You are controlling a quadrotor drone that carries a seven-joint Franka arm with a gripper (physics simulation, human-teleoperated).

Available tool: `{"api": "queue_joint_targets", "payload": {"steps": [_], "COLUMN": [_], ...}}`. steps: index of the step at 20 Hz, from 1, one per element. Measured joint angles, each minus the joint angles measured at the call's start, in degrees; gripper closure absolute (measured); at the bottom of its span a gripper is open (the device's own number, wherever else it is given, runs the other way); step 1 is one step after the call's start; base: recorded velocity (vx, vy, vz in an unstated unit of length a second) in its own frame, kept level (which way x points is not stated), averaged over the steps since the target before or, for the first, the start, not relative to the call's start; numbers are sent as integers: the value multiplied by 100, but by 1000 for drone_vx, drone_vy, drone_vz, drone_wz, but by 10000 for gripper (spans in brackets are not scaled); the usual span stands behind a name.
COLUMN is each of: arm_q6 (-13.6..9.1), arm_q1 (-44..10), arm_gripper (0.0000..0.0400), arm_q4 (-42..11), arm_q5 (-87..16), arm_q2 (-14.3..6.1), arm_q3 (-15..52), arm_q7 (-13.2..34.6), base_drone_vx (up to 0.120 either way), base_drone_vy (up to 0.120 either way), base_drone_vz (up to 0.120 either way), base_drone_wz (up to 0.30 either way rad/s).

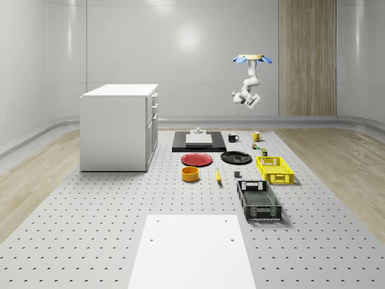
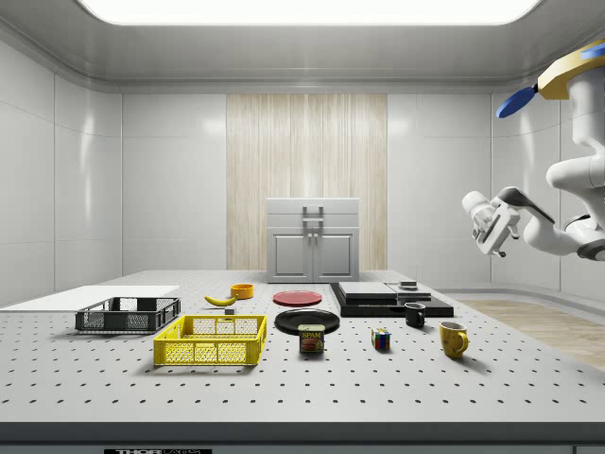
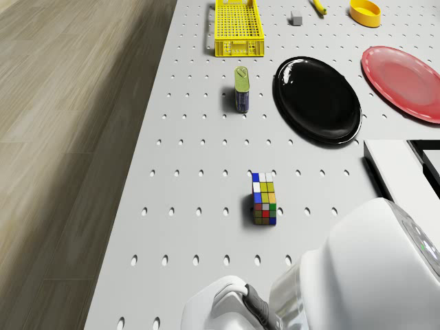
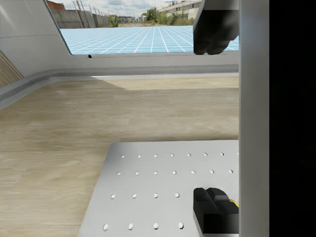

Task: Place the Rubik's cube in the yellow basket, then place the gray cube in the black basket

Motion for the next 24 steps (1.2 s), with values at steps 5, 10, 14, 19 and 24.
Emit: {"api": "queue_joint_targets", "payload": {"steps": [5,10,14,19,24], "arm_q6": [-627,-945,-1015,-982,-886], "arm_q1": [-1355,-2124,-2444,-2659,-2781], "arm_gripper": [0,0,0,0,0], "arm_q4": [-571,-717,-746,-752,-745], "arm_q5": [-1342,-1783,-1878,-1874,-1818], "arm_q2": [-351,-632,-807,-993,-1160], "arm_q3": [781,1156,1314,1435,1516], "arm_q7": [949,1453,1669,1825,1923], "base_drone_vx": [120,120,120,120,120], "base_drone_vy": [0,-8,-120,-104,0], "base_drone_vz": [-120,-120,-120,-120,-120], "base_drone_wz": [0,0,0,0,0]}}
